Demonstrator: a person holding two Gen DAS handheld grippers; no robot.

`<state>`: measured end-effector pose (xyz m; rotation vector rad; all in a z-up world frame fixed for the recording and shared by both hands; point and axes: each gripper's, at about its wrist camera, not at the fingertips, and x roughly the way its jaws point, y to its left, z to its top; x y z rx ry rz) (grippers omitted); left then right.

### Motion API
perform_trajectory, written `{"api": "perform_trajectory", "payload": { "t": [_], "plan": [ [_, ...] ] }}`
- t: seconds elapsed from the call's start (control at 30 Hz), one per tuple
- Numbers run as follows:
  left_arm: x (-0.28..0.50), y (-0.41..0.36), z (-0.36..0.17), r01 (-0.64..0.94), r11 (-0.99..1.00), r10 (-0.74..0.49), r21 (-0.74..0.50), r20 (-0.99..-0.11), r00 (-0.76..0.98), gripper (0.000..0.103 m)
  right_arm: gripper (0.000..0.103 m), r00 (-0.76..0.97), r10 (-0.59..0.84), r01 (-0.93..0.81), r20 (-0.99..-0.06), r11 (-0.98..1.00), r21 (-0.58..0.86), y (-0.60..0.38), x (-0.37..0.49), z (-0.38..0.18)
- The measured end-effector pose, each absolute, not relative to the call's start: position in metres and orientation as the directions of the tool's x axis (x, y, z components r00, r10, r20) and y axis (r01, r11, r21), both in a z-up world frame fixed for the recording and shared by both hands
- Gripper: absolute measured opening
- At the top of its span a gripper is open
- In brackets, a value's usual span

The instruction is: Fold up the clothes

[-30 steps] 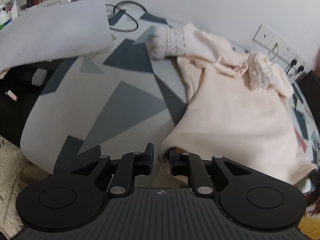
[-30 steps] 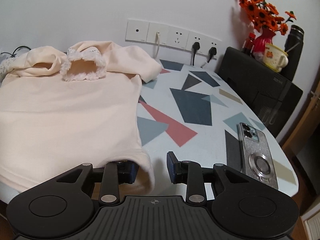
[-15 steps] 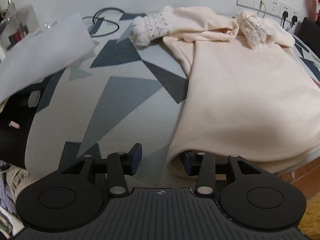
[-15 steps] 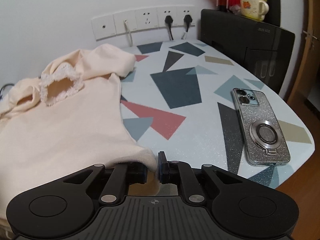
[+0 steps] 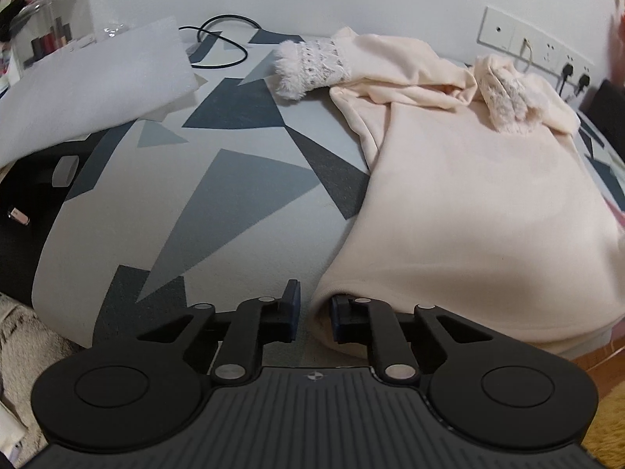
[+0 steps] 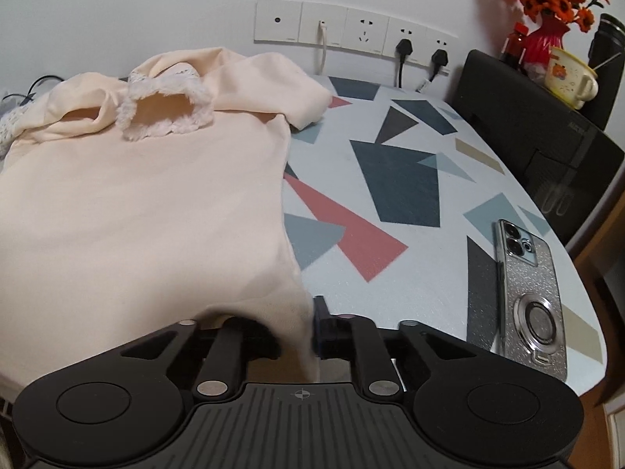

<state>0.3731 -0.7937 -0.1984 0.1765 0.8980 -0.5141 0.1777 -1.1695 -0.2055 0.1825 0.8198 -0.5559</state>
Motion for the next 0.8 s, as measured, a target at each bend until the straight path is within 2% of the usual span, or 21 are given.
{"api": "perform_trajectory", "payload": {
  "t": [0.17,0.23,0.33,0.43,0.6,0.67,0.7,0.8],
  "plan": [
    [0.388,-0.782,-0.189,0.433,0.889,-0.380,-0.148,-0.767,0.517,0.015,0.008,0.558,-0.385,0.576,-0.735,0.818,0.008,-1.181,0.180,-0.199],
    [0.395,-0.776,-0.183,0.401,0.895,-0.398,-0.194,-0.753,0.524,0.011,0.008,0.569,-0.376,0.593,-0.731,0.804,0.047,-1.186,0.181,-0.194],
    [0.409,-0.765,-0.162,0.346,0.889,-0.452,-0.301,-0.698,0.555,0.009,0.008,0.607,-0.373,0.615,-0.702,0.780,0.117,-1.191,0.185,-0.176],
    [0.418,-0.761,-0.125,0.353,0.874,-0.485,-0.333,-0.614,0.623,0.008,0.007,0.682,-0.379,0.617,-0.625,0.758,0.213,-1.196,0.189,-0.142],
    [0.416,-0.755,-0.042,0.452,0.833,-0.551,-0.319,-0.411,0.726,0.008,0.005,0.811,-0.394,0.550,-0.432,0.765,0.336,-1.202,0.185,-0.066],
    [0.411,-0.749,-0.013,0.480,0.811,-0.579,-0.333,-0.342,0.740,0.007,0.004,0.842,-0.399,0.524,-0.363,0.766,0.373,-1.202,0.177,-0.038],
    [0.408,-0.745,0.001,0.495,0.799,-0.592,-0.341,-0.308,0.745,0.002,0.004,0.851,-0.405,0.515,-0.333,0.765,0.386,-1.201,0.171,-0.025],
    [0.400,-0.725,0.038,0.549,0.748,-0.644,-0.372,-0.208,0.736,0.002,0.004,0.871,-0.421,0.491,-0.254,0.757,0.430,-1.199,0.147,0.008]
  ]
}}
